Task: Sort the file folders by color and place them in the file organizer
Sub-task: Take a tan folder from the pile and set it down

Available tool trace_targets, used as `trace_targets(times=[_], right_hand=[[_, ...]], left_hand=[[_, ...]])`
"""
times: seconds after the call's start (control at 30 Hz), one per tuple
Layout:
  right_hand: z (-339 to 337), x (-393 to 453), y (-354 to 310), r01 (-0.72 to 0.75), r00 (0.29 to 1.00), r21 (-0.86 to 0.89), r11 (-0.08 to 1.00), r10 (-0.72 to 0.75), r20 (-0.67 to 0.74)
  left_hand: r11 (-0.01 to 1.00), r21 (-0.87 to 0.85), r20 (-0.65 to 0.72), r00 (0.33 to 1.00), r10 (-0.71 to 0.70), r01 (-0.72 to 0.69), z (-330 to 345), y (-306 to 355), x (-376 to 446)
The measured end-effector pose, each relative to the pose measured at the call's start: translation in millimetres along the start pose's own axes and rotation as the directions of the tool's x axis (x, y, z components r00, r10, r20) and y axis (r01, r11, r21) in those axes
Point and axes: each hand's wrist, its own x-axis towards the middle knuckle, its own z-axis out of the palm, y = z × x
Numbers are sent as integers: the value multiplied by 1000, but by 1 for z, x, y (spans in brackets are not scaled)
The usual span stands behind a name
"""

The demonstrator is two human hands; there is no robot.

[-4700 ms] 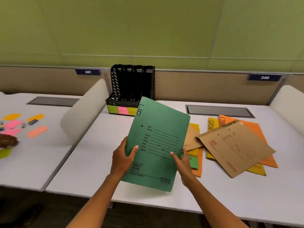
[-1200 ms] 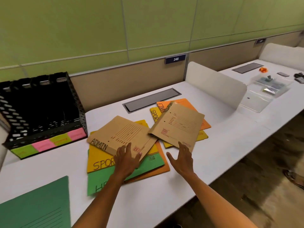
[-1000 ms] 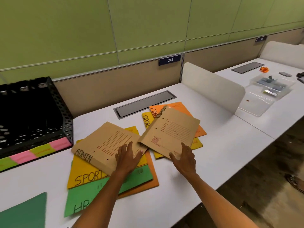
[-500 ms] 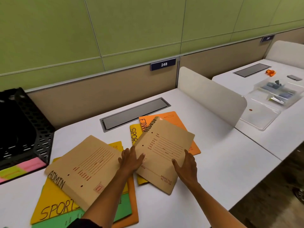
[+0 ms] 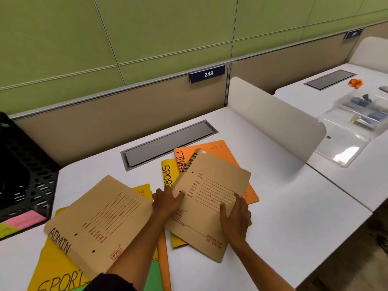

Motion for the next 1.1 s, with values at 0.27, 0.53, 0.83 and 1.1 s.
trace_targets(times=[0.27,0.53,0.83,1.1], right_hand=[[-7,15,-4,-128,990,192,973,138,-40],[-20,22,-2,-176,983,229,957,183,-9],[-35,16,-20,-209,977,307,928,186,104],[-46,-3,-45,-280,960,446,850,253,119]], left_hand=[[980,-199,32,999,9,-3,-2,-9,4],[891,-449,-93,995,32,-71,-7,-14,-21],[825,-472,-319,932,169,-311,-36,16,-75],[777,-418,-436,854,284,-472,-57,6,-120]])
